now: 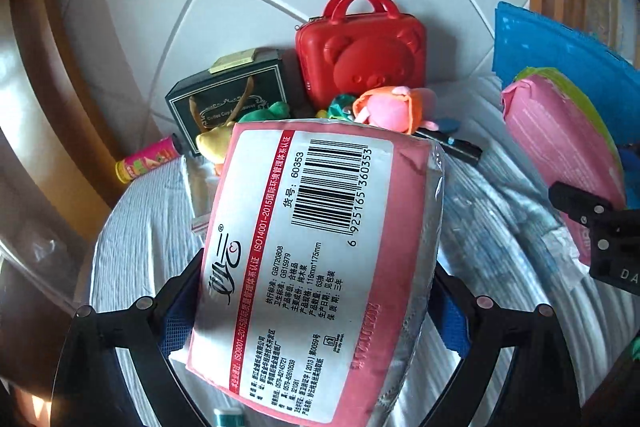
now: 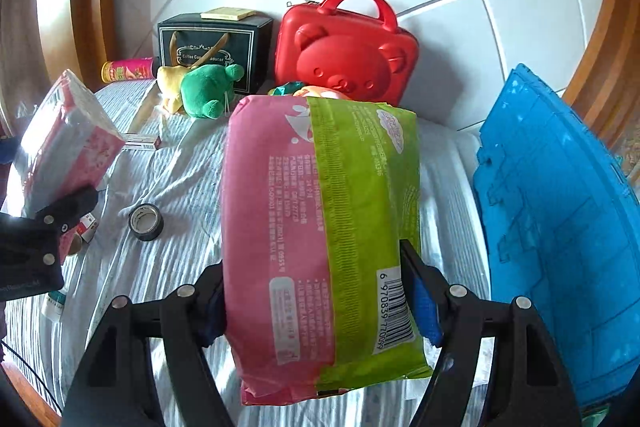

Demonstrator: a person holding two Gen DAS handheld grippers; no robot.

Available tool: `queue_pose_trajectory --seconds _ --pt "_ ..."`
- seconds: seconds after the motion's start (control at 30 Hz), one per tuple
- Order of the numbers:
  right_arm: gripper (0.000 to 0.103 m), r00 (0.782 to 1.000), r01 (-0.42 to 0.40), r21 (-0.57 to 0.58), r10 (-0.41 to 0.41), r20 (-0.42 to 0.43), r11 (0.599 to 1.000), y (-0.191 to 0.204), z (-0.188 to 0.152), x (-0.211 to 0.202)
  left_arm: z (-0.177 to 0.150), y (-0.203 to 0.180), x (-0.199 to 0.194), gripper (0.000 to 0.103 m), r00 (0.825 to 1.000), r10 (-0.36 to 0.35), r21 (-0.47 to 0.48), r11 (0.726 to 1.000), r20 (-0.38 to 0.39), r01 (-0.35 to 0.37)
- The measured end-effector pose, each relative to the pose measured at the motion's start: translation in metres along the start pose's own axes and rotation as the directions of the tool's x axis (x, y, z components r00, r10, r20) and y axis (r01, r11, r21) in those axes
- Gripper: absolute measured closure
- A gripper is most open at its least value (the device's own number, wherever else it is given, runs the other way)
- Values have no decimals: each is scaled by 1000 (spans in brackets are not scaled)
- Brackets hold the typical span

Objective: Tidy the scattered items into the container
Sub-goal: 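Carry the pad pack in the left tool and wipes pack in the right tool to the crate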

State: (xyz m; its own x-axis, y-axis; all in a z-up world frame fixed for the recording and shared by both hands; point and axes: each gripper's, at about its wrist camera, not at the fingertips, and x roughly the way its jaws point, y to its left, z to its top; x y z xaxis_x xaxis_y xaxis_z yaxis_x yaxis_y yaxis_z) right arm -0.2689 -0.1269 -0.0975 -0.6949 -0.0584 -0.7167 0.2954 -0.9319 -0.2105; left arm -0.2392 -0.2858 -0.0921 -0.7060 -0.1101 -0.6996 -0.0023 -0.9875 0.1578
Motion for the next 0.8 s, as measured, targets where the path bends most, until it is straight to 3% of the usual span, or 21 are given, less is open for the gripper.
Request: queue_pose_trajectory --seconds 0.43,0.8 --pt "31 992 -16 -47 22 126 999 -115 -53 -105 7 -123 -93 6 996 27 -64 998 90 -21" --pt "31 981 51 31 -56 187 998 -199 -78 -164 45 -202 -134 6 982 -77 33 997 174 73"
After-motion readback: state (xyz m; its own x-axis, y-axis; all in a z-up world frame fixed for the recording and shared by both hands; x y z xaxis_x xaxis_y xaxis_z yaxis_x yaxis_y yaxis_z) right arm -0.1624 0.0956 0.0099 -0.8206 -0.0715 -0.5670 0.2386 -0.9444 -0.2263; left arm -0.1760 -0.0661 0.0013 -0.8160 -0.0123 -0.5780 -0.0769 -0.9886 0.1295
